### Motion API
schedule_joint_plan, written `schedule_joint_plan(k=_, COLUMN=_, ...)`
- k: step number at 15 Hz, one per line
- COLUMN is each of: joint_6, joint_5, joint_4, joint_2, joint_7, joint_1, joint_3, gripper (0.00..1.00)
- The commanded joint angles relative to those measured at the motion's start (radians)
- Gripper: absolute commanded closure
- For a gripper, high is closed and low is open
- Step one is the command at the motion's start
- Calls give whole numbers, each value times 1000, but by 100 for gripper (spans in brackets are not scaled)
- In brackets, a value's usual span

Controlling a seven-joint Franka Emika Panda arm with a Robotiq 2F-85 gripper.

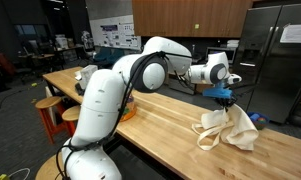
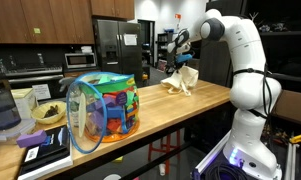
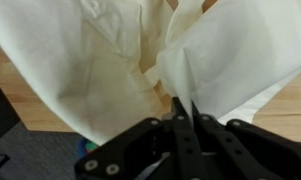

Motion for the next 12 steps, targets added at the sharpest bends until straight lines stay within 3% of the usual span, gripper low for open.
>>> schedule_joint_plan(k=1, joint_6=22, joint_5=-79, joint_4=-72, joint_2=-54, joint_7=20, joint_1=-18, joint_3=-29, gripper=99)
schedule_joint_plan(k=6, joint_6=76, joint_5=-88, joint_4=-196, joint_2=-126, joint_7=19, joint_1=-38, joint_3=-39, gripper=99)
schedule_joint_plan(k=12, joint_6=85, joint_5=-113, joint_4=-494, joint_2=-349, joint_7=165, joint_1=24, joint_3=-29, gripper=99)
